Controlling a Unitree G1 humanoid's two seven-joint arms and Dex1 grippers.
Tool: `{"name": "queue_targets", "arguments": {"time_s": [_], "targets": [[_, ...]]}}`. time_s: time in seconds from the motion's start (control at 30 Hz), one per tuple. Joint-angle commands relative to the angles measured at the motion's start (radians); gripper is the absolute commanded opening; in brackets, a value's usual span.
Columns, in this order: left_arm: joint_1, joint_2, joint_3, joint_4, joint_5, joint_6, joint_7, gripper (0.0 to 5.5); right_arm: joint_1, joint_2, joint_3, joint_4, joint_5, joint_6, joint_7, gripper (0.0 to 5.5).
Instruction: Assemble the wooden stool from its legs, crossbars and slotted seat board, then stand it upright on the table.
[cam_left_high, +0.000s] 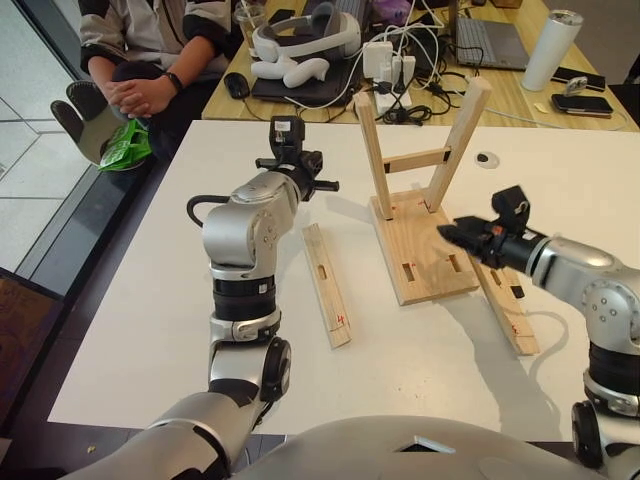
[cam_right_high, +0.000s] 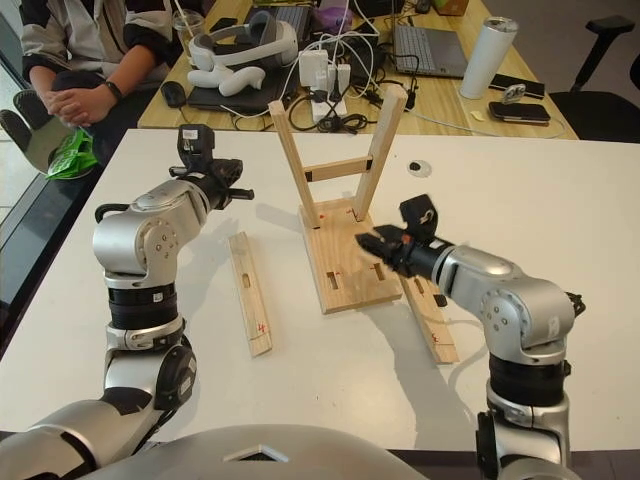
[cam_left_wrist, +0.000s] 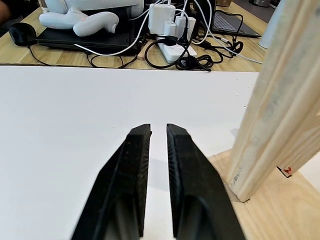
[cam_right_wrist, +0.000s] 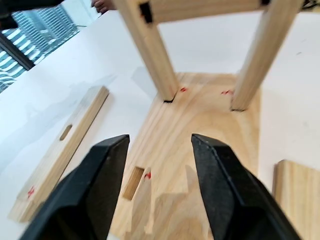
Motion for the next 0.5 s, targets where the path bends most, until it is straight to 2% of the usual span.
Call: {"name": "queue_targets", "arguments": {"time_s": [0.03, 0.23, 0.37, 0.5], "targets": [[0.032, -0.009, -0.025, -0.055, -0.014, 0.051, 0.000, 0.62, 0.051, -0.058, 0.035, -0.028, -0.014, 0.044, -0.002, 2.41], [0.063, -0.036, -0.026, -0.098, -0.016, 0.072, 0.023, 0.62, 0.046, -0.133, 0.097, 0.015, -0.070, 0.061, 0.005, 2.41], [0.033, -0.075, -0.027, -0.077, -0.017, 0.052, 0.042, 0.62, 0.007, -0.050, 0.070, 0.173, -0.108, 0.077, -0.058, 2.41], [0.018, -0.082, -0.025, -0.063, -0.016, 0.042, 0.045, 0.62, -0.115, 0.062, 0.087, 0.367, -0.164, 0.022, -0.109, 2.41]]}}
